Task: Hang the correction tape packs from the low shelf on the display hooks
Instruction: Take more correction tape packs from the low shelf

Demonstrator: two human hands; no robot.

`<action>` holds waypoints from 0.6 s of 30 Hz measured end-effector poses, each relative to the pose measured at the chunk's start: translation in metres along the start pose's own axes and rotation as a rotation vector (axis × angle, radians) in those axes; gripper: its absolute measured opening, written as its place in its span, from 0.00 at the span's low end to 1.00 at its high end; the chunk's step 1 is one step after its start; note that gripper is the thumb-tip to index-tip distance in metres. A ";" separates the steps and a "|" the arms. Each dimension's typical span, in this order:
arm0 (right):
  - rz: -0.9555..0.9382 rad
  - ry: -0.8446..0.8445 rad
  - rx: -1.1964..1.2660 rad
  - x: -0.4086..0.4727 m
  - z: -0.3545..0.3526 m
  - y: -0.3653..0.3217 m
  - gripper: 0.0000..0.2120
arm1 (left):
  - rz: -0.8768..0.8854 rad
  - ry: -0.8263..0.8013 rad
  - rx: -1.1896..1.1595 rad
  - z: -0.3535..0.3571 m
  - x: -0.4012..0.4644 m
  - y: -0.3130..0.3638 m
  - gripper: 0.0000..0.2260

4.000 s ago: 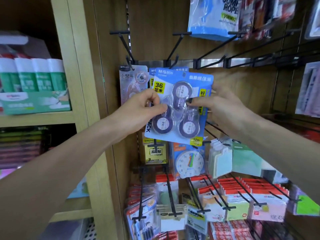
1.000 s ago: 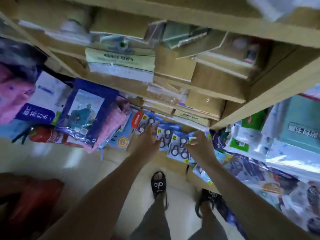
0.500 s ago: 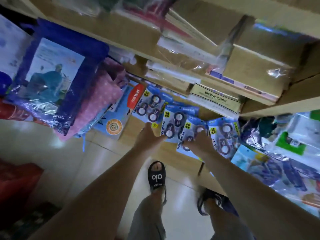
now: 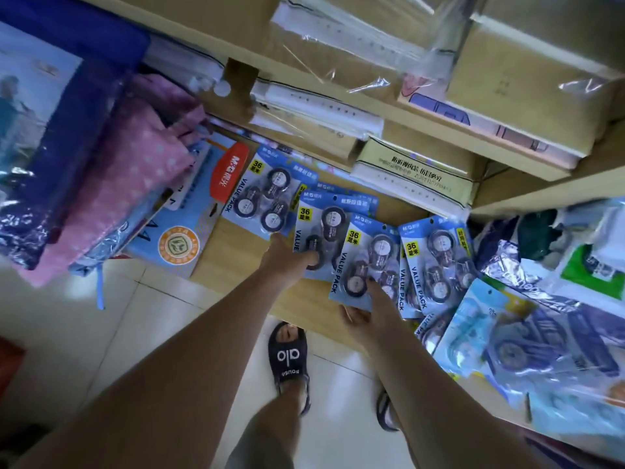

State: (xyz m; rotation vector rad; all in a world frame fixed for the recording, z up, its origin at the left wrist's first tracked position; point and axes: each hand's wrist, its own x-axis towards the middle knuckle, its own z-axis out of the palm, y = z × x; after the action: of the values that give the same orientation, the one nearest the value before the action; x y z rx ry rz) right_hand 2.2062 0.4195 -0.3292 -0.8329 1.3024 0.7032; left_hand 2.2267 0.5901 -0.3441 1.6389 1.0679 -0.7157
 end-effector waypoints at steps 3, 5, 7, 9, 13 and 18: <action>-0.050 -0.089 0.213 -0.002 0.000 0.008 0.14 | 0.085 0.014 0.089 -0.001 0.001 0.002 0.09; -0.075 -0.176 0.200 -0.006 -0.001 0.015 0.18 | 0.135 -0.014 0.154 -0.004 -0.005 0.003 0.09; -0.092 -0.250 0.119 -0.015 -0.002 0.021 0.19 | 0.157 -0.013 0.164 -0.011 -0.009 0.002 0.08; -0.141 -0.274 0.076 -0.015 -0.003 0.024 0.19 | 0.166 0.023 0.116 -0.023 -0.009 -0.001 0.04; -0.156 -0.141 0.045 -0.005 0.012 0.018 0.17 | 0.212 0.122 0.091 -0.046 -0.007 -0.001 0.10; -0.240 0.008 -0.184 0.010 0.036 0.009 0.30 | 0.245 0.136 0.377 -0.060 0.019 0.004 0.17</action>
State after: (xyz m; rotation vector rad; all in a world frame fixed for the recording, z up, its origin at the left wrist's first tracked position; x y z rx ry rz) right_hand 2.2194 0.4546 -0.3375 -1.1221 1.1320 0.6343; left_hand 2.2363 0.6528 -0.3399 2.1253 0.8374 -0.6772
